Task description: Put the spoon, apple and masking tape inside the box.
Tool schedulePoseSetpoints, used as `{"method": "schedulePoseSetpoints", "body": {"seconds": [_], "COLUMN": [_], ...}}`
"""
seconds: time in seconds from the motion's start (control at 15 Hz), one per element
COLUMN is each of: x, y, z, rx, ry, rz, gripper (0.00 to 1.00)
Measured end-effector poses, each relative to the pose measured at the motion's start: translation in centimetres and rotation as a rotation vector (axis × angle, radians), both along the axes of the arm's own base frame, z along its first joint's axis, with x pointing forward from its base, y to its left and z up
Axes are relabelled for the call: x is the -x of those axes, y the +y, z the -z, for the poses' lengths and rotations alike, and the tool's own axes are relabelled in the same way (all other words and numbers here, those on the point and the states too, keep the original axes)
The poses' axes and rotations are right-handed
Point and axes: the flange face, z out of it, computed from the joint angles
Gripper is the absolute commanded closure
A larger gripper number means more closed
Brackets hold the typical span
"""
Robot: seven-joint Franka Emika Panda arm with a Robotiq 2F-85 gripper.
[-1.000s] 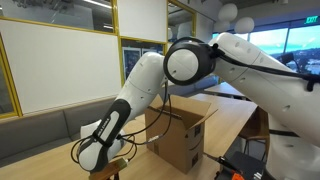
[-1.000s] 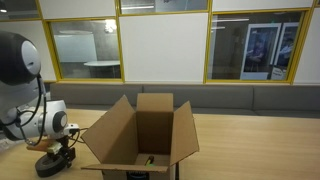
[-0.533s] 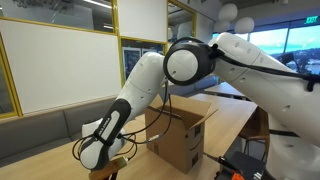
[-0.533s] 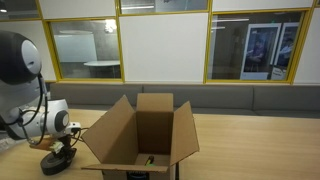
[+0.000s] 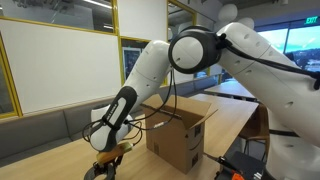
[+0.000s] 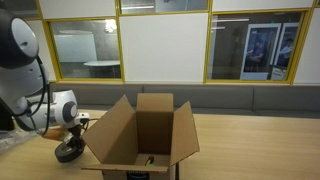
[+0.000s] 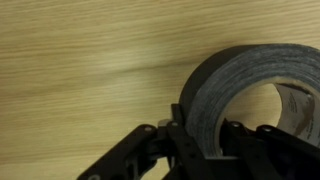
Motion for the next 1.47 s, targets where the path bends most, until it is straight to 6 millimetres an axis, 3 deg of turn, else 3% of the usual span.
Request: {"method": "schedulePoseSetpoints", "body": {"seconds": [0.4,0.87,1.2,1.33,1.47], "x": [-0.6,0.4,1.4,2.1,3.0], "y": [-4.4,-8.8,-15.8,-19.1,-22.5], "z": [-10.8,-24.5,-33.5,-35.8,-36.8], "rx": [0.003,0.073,0.174,0.207,0.230], "ry": [-0.118,-0.262,-0.309,-0.321,-0.324], "rz": [0.051,0.099,0.197,0.241,0.289], "gripper": [0.80,0.80,0.79,0.79,0.79]}}
